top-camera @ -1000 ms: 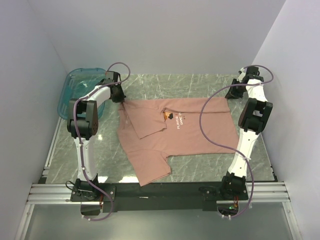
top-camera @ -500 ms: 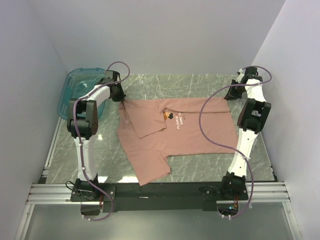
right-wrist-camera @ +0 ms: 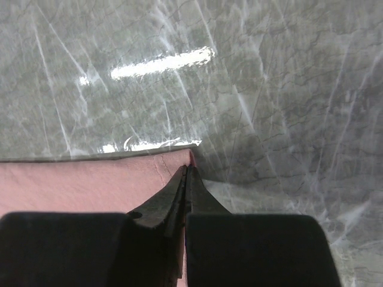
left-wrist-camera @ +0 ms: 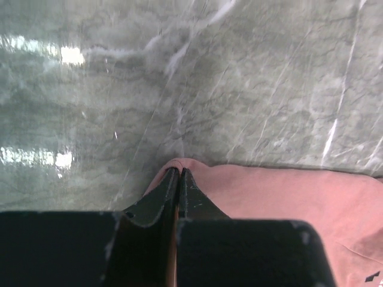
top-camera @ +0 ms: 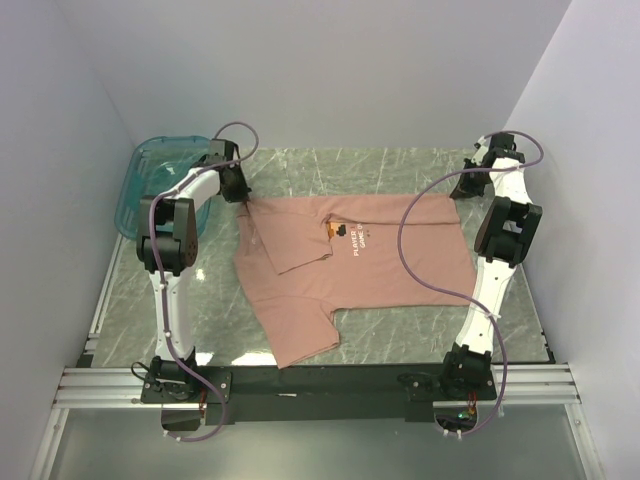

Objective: Fold and stack the t-shirts

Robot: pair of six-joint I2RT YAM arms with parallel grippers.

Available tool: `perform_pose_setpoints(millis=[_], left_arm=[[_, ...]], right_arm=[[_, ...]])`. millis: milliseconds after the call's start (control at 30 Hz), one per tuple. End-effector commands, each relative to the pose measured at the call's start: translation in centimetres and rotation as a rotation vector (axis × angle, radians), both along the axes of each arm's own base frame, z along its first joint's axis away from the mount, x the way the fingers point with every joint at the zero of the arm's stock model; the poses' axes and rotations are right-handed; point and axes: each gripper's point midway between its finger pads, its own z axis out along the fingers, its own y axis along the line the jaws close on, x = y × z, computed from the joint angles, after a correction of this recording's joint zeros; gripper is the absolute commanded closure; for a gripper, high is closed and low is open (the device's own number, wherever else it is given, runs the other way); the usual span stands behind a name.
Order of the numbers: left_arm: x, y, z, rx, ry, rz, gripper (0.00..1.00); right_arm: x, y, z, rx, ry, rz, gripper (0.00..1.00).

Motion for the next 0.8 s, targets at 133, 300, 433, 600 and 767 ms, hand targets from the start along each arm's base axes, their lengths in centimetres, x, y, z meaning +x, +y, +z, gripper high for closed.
perform_pose_setpoints(millis=[133, 300, 433, 600, 767], left_arm=[[3.0, 0.4, 2.4, -0.004, -0.075, -0.004, 0.99], [3.7, 0.6, 2.4, -0.004, -0.082, 0.003, 1.0], [4.5, 0.6, 3.0, -0.006, -0.093, 0.005, 1.0], [5.0, 0.0, 3.7, -0.036, -0.115, -0.019, 0.96], [5.8, -1.6, 7.4, -0.113, -0.202, -0.076, 0.61]], right_arm=[[2.1, -2.3, 4.0, -0.108, -0.121, -0.044, 1.0], [2.7, -3.1, 4.8, -0.138, -0.151, -0.07, 1.0], [3.2, -3.5, 5.7, -0.159, -0.178, -0.086, 1.0], [3.4, -3.3, 6.5, -0.156, -0.199, -0.076, 1.0], [2.9, -2.7, 7.4, -0.141, -0.211, -0.052, 0.77]])
